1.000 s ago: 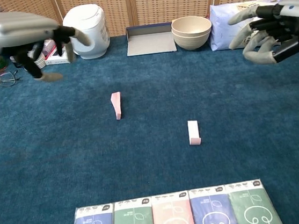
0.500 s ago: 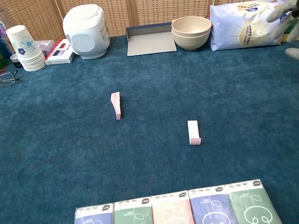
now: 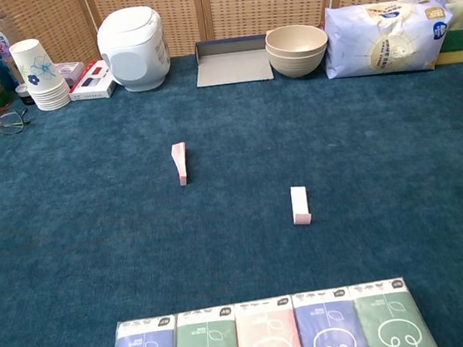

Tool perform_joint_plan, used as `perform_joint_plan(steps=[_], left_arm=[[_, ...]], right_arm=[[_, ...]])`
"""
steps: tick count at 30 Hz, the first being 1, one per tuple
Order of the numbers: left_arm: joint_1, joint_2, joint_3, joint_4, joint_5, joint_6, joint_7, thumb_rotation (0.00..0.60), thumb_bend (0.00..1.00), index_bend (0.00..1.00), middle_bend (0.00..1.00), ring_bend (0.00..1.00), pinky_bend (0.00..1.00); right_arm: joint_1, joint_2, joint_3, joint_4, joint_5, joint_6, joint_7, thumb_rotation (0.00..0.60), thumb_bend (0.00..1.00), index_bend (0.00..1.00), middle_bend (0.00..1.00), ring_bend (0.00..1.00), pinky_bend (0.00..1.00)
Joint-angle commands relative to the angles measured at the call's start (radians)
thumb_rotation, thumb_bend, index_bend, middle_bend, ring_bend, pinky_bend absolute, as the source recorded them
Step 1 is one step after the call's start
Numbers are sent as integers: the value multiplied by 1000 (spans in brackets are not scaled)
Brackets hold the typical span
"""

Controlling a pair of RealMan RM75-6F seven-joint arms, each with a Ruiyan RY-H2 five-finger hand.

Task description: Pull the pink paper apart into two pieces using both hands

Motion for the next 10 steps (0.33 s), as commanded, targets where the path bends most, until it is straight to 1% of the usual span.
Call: perform_joint_plan(steps=[1,6,10], left_arm=[[28,-5,1,5,18,10,-11,600,302,179,354,322,527],[49,-9,-11,2,37,-2,-17,600,302,179,354,321,526],[62,-8,-32,-9,53,-1,-19,600,302,179,353,321,527]], right_arm=[[-30,15,-14,-27,-8,26,-33,600,416,234,352,343,409],[-52,23,-15,-37,-29,45,-23,600,416,236,352,343,410],[-65,31,-12,-35,-46,51,-7,600,416,241,352,343,410]])
